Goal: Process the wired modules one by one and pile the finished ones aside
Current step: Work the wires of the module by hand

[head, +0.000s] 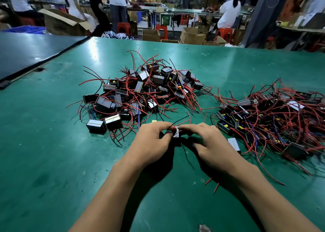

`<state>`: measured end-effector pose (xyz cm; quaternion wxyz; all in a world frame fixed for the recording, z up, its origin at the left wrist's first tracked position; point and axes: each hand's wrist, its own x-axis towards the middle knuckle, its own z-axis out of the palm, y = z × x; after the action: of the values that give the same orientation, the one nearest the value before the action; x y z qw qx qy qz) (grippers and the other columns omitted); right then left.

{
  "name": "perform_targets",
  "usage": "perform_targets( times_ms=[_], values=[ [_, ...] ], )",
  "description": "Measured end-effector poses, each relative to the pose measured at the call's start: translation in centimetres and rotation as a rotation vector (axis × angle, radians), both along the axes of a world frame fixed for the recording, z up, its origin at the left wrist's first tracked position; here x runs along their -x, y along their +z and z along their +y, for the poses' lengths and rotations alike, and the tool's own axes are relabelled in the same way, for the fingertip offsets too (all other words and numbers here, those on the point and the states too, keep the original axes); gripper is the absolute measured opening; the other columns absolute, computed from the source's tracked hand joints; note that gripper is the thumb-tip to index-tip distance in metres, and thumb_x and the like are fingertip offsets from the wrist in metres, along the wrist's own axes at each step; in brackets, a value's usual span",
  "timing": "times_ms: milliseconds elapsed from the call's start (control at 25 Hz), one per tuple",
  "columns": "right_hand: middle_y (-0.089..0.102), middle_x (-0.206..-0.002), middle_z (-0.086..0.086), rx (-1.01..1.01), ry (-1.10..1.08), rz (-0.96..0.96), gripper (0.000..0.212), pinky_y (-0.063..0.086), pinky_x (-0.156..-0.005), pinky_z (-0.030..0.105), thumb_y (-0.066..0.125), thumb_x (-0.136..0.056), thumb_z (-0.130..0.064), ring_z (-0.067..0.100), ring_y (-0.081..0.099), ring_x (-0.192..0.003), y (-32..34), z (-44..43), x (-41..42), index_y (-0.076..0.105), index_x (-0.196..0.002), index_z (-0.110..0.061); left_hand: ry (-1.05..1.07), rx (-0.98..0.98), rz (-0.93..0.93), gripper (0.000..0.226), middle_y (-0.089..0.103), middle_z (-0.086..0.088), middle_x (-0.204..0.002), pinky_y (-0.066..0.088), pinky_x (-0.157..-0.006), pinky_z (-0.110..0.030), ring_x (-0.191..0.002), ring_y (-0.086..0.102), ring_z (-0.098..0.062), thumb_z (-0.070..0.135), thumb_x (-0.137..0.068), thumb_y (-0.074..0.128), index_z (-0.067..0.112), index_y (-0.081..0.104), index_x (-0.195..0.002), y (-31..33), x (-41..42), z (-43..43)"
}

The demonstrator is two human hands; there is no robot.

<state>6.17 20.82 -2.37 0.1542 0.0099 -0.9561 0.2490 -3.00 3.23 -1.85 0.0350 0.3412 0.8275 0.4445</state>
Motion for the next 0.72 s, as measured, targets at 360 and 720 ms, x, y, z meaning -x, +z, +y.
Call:
perform_targets(
  times_ms=[360,720],
  values=[
    [0.073,-0.108,0.000,-0.060,-0.008,0.182,0.042,0.047,-0.093,0.021,0.058,-0.084,0.015,0.013,0.064,-0.102,0.3,0.9,-0.2,0.075,-0.111,-0.013,0.074,0.135,-0.037,0.016,0.069,-0.003,-0.080,0.053,-0.075,-0.038,-0.078,0.062,-0.023,0.025,-0.094,0.060,0.024,0.076,-0.094,0.0,0.4,-0.2],
    [0.076,-0.084,0.003,0.663,0.036,-0.126,0.024,0.056,-0.070,0.023,0.059,-0.097,0.002,0.015,0.073,-0.074,1.1,-0.1,-0.6,0.073,-0.109,-0.013,0.003,0.141,-0.127,0.016,0.071,0.001,-0.091,0.050,-0.081,-0.031,-0.088,0.064,-0.018,0.027,-0.096,0.061,0.021,0.074,-0.101,-0.2,0.8,0.1]
  ],
)
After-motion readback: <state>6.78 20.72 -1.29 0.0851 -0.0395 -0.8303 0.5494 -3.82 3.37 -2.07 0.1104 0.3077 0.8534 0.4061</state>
